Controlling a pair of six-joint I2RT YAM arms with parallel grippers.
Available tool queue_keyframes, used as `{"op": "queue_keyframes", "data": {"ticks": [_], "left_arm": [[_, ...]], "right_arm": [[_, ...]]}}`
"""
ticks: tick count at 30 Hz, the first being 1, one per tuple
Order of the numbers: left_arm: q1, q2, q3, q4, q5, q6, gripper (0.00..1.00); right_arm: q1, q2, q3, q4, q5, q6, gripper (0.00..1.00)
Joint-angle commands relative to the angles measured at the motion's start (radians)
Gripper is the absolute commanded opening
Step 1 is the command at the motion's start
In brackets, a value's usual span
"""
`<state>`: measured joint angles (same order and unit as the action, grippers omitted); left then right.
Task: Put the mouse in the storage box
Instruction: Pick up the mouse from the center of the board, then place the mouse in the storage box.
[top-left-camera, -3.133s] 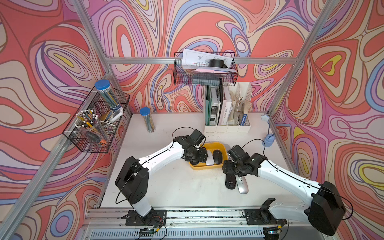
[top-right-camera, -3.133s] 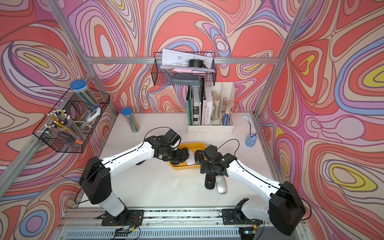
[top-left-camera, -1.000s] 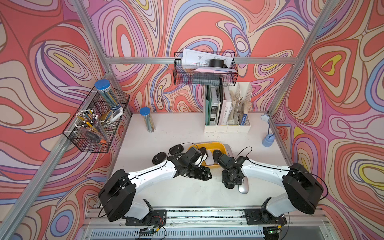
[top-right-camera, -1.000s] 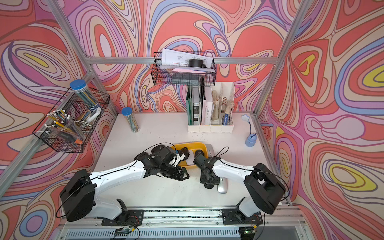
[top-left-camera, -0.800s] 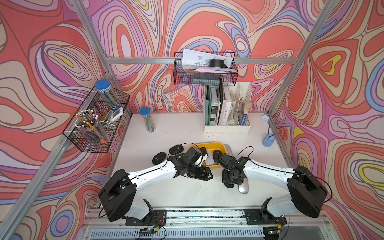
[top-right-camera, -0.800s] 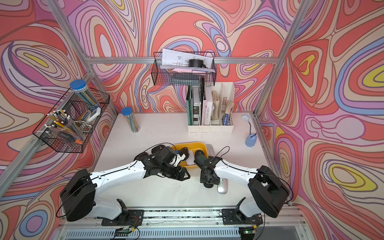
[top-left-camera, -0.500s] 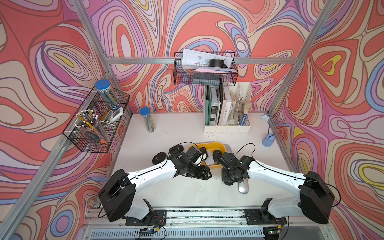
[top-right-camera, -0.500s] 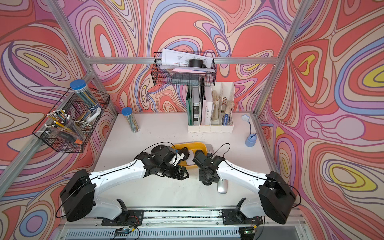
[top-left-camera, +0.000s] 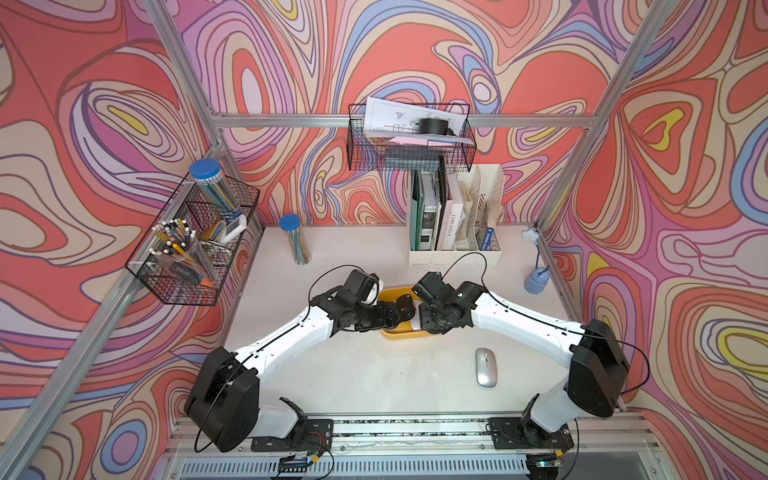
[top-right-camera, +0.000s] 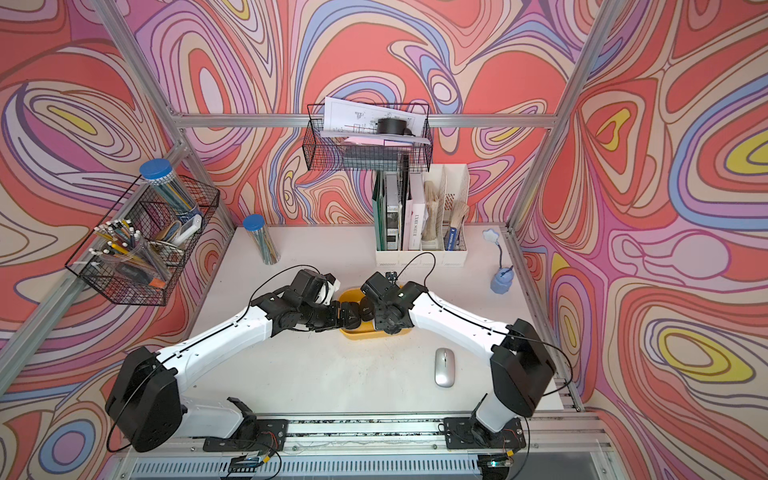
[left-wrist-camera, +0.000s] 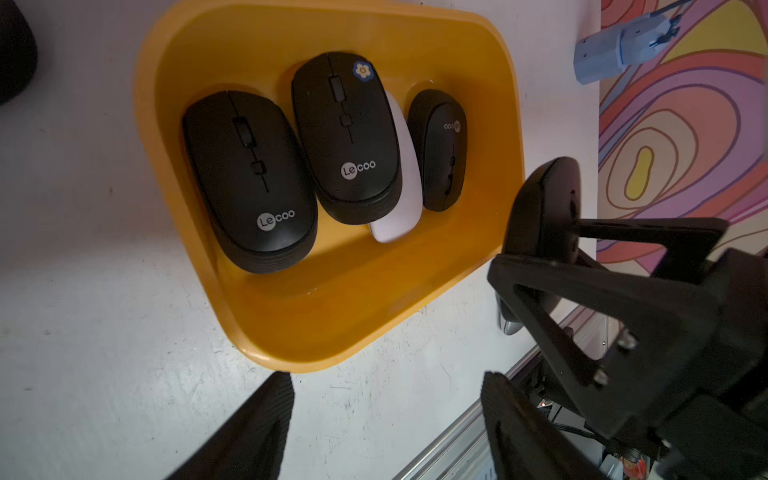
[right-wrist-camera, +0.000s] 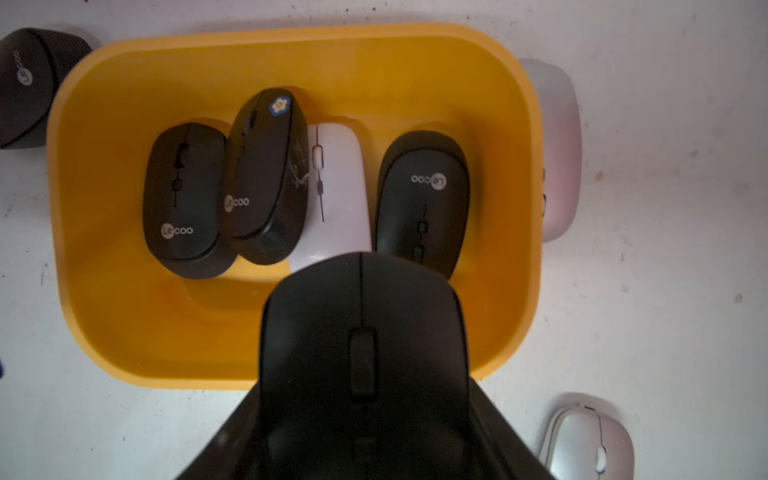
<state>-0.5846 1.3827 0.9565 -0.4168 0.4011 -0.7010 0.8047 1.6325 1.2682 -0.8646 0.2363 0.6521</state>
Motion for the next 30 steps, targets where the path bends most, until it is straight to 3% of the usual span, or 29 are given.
{"op": "queue_keyframes", "data": {"ticks": [1, 11, 16, 30], "left_arm": [[0.015, -0.014, 0.03, -0.037, 0.014, -0.013, 0.77], [0.113, -0.047, 0.027, -0.067, 0.03, -0.031, 0.78], [0.116, -0.037, 0.027, -0.064, 0.041, -0.035, 0.78], [0.115, 0.031, 0.043, -0.035, 0.077, -0.041, 0.77]], "right_arm": [[0.004, 0.048, 0.061, 0.02, 0.016, -0.067, 0.49], [-0.073, 0.169, 0.135, 0.039, -0.017, -0.142, 0.49], [-0.133, 0.196, 0.156, 0.041, -0.055, -0.181, 0.49], [-0.159, 0.304, 0.203, 0.071, -0.083, -0.215, 0.5]]}}
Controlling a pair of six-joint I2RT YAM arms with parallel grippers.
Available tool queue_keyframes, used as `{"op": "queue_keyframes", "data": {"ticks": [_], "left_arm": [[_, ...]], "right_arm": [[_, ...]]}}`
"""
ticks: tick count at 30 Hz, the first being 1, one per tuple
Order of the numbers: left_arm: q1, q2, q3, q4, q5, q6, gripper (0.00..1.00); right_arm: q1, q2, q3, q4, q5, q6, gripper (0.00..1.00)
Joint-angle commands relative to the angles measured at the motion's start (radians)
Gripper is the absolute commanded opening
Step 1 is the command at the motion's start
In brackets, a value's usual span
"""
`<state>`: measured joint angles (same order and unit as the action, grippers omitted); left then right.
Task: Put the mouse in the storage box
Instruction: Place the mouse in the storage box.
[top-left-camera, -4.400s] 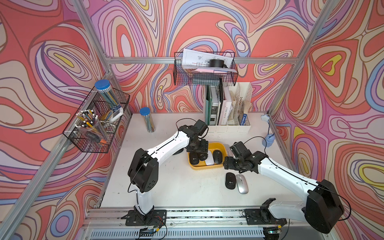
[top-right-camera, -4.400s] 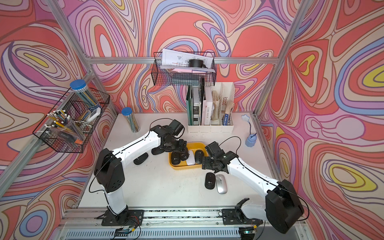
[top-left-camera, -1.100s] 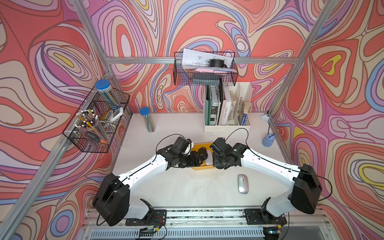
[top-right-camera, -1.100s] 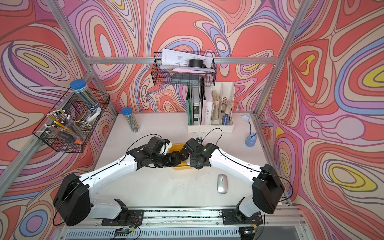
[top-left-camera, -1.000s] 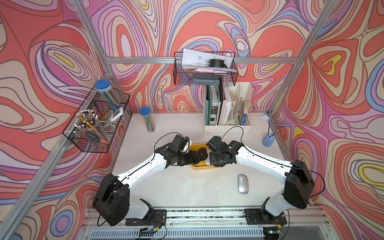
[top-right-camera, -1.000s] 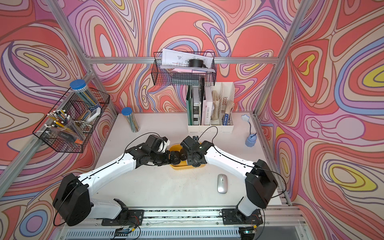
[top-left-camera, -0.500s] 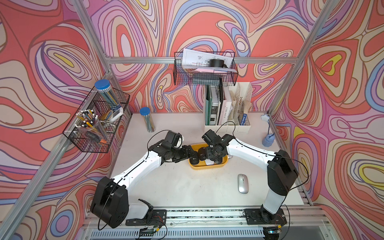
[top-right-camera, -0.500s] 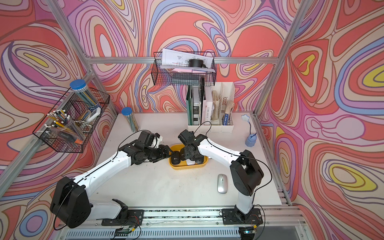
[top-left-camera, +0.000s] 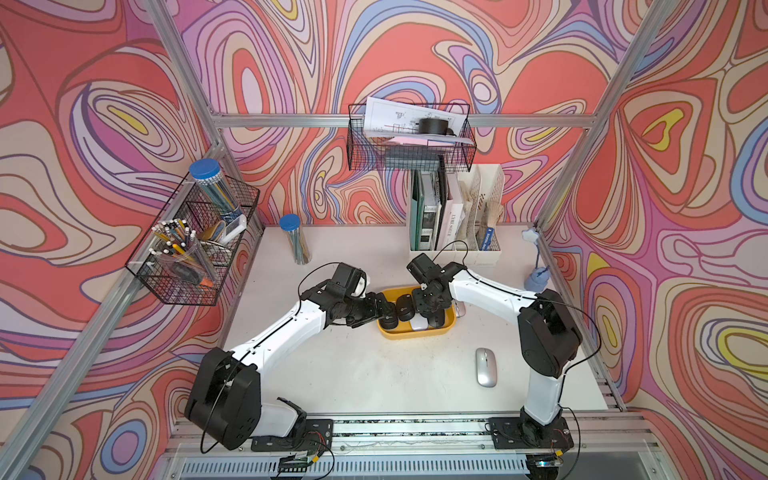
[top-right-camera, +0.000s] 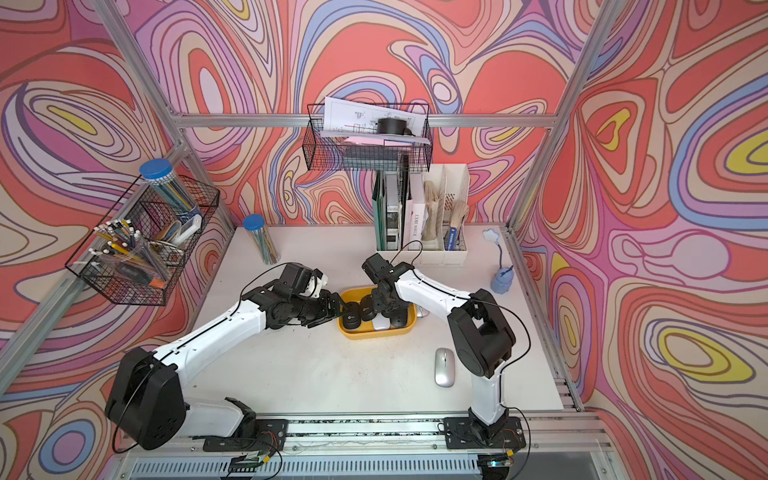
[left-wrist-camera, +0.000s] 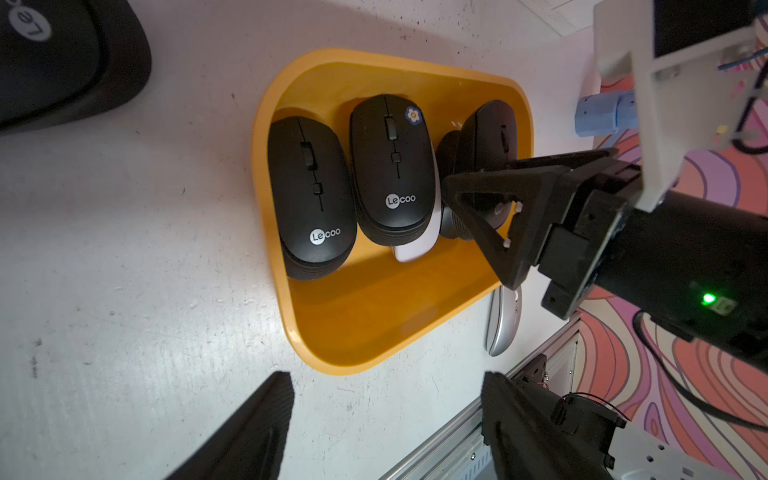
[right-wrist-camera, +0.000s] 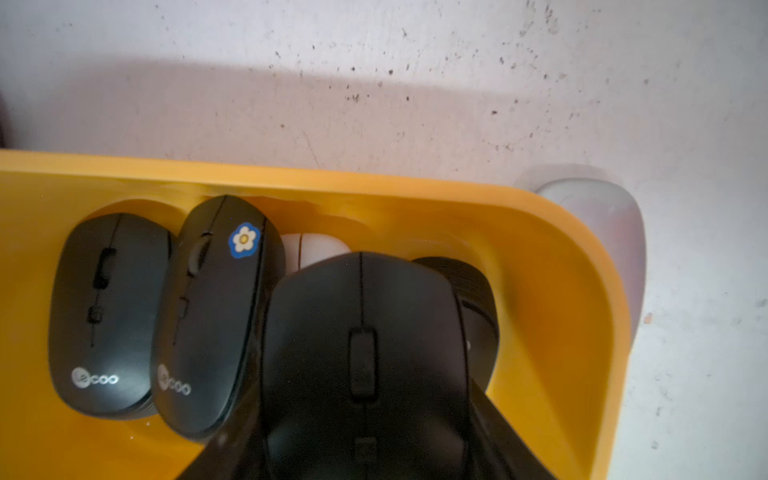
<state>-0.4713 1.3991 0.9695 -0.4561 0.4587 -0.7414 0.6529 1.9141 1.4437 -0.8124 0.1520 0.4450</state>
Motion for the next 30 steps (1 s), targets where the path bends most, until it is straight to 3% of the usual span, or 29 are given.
{"op": "queue_keyframes", "data": {"ticks": [1, 22, 30], "left_arm": [[0.003, 0.017, 0.032, 0.007, 0.022, -0.001, 0.77], [0.003, 0.093, 0.067, 0.016, 0.075, 0.003, 0.77], [0.002, 0.113, 0.074, 0.038, 0.103, -0.008, 0.78]], "right_arm": [[-0.01, 0.024, 0.029, 0.024, 0.004, -0.005, 0.5], [-0.02, 0.086, 0.058, 0.04, -0.028, -0.008, 0.59], [-0.02, 0.065, 0.045, 0.045, -0.058, -0.005, 0.69]]}}
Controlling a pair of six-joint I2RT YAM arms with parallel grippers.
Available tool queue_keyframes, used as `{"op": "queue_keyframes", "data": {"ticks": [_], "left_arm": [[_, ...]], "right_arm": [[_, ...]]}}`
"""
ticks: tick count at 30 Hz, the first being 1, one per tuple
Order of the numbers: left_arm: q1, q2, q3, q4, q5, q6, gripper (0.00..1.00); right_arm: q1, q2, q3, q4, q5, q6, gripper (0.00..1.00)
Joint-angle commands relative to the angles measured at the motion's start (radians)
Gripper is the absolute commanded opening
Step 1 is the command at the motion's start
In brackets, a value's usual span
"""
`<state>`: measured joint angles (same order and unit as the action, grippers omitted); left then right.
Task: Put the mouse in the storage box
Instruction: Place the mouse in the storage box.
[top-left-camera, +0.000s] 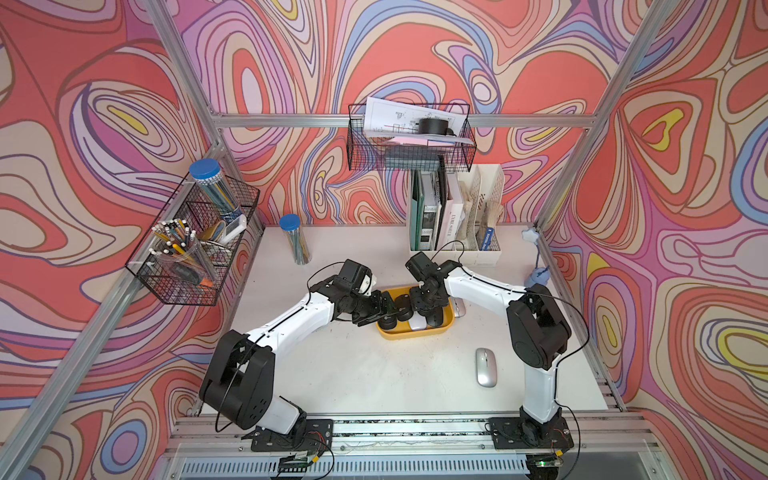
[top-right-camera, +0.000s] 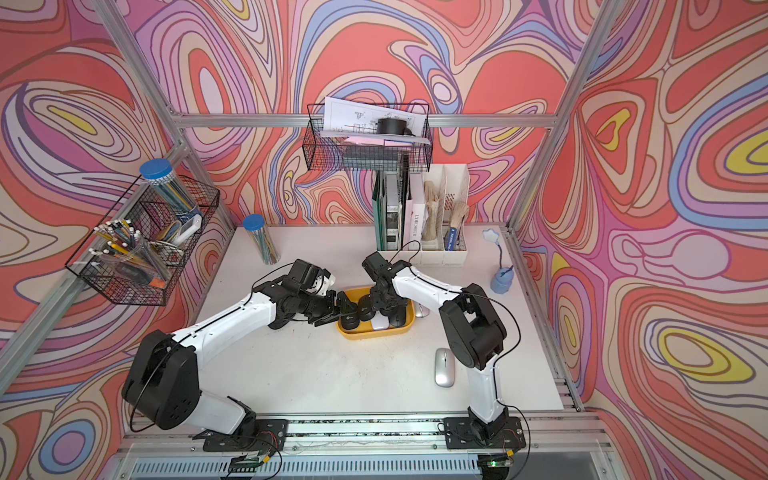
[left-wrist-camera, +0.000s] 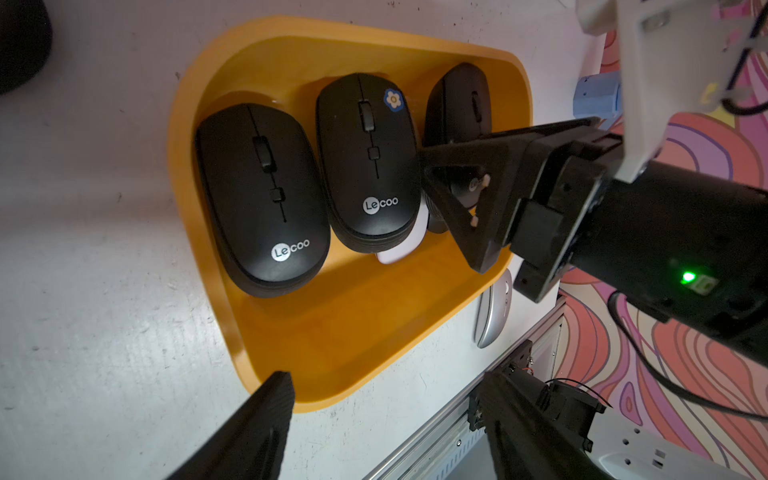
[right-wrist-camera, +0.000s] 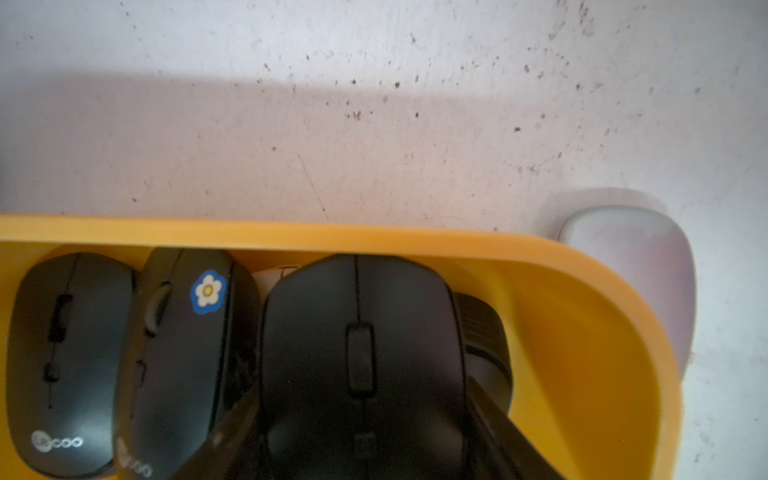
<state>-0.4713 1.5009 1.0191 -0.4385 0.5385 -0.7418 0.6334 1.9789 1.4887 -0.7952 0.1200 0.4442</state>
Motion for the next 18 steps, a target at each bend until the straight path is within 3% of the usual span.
{"op": "queue_keyframes", "data": {"ticks": [1, 18], "left_arm": [[0.001, 0.01, 0.024, 0.025, 0.026, -0.009, 0.78], [-0.035, 0.037, 0.048, 0.06, 0.029, -0.027, 0.78]], "right_arm": [[-0.001, -0.006, -0.001, 0.026, -0.026, -0.003, 0.7], [0.0, -0.109, -0.007, 0.003, -0.023, 0.011, 0.71]]}}
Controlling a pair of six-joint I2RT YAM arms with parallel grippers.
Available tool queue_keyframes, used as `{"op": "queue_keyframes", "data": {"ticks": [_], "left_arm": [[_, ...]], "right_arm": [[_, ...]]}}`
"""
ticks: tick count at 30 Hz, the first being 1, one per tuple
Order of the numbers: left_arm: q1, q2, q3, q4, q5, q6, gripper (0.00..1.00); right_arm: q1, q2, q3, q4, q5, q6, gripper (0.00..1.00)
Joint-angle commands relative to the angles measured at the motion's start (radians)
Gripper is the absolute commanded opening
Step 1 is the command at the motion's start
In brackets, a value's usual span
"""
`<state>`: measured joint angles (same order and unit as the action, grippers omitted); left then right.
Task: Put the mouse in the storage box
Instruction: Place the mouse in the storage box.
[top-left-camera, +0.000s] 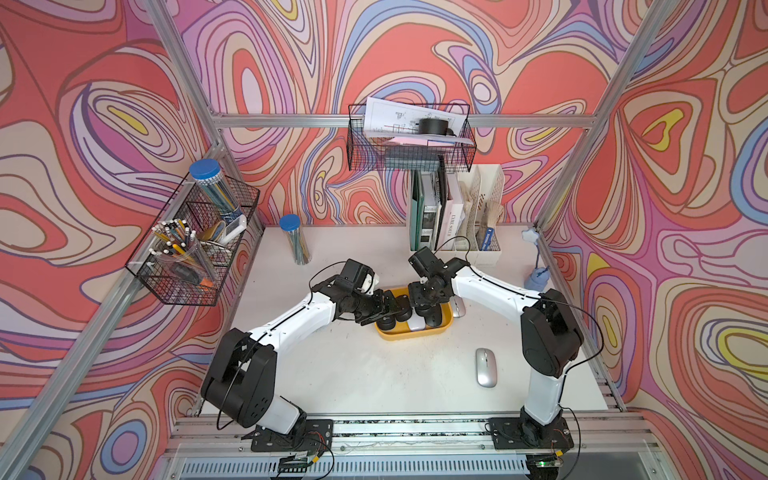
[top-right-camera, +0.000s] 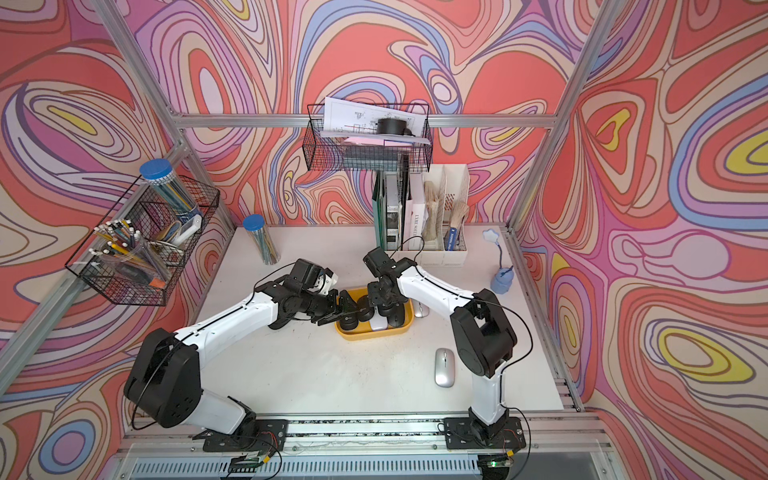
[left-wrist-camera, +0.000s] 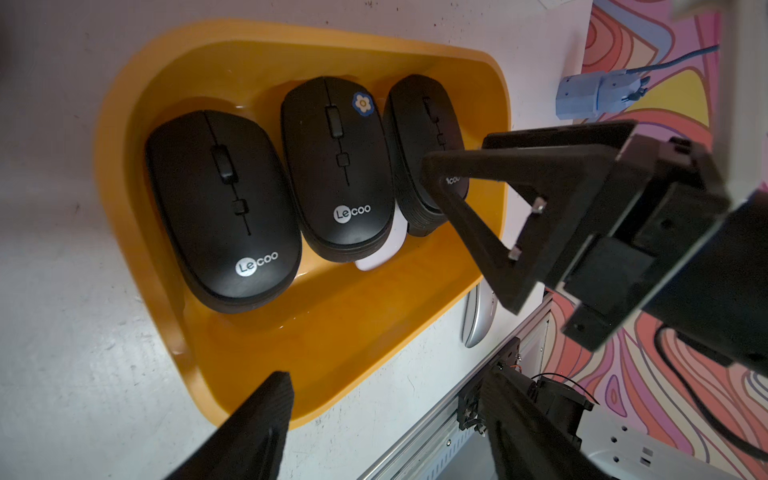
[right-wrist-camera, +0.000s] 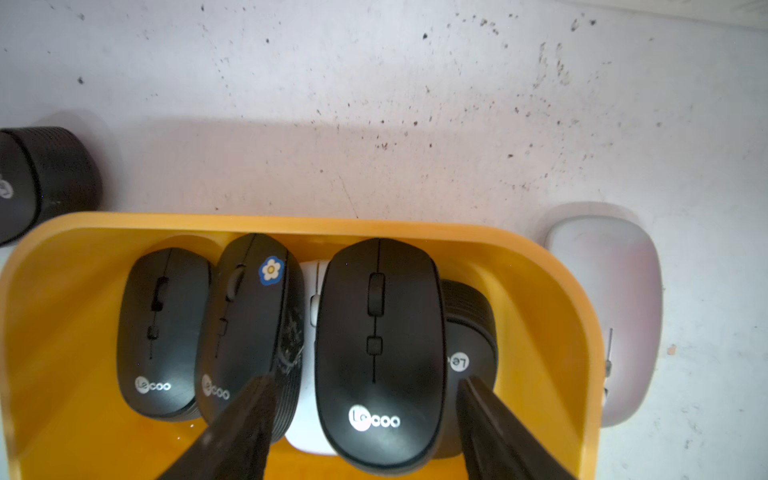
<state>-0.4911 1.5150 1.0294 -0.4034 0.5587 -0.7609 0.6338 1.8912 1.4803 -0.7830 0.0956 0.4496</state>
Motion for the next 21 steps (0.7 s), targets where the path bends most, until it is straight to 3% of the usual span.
{"op": "queue_keyframes", "data": {"ticks": [1, 9, 13, 17, 21], "left_arm": [[-0.02, 0.03, 0.044, 0.025, 0.008, -0.008, 0.78], [-0.036, 0.042, 0.054, 0.04, 0.001, -0.016, 0.78], [-0.046, 0.032, 0.052, 0.034, 0.003, -0.008, 0.78], [-0.107, 0.049, 0.095, -0.033, -0.028, 0.041, 0.78], [-0.196, 0.052, 0.134, -0.082, -0.098, 0.075, 0.78]], "right_arm": [[0.0, -0.024, -0.001, -0.01, 0.004, 0.006, 0.71], [0.0, -0.097, -0.022, -0.045, 0.061, 0.013, 0.71], [-0.003, -0.187, -0.067, -0.091, 0.14, 0.04, 0.77], [-0.025, -0.288, -0.171, -0.155, 0.213, 0.078, 0.84], [-0.071, -0.407, -0.32, -0.194, 0.21, 0.126, 0.87]]}}
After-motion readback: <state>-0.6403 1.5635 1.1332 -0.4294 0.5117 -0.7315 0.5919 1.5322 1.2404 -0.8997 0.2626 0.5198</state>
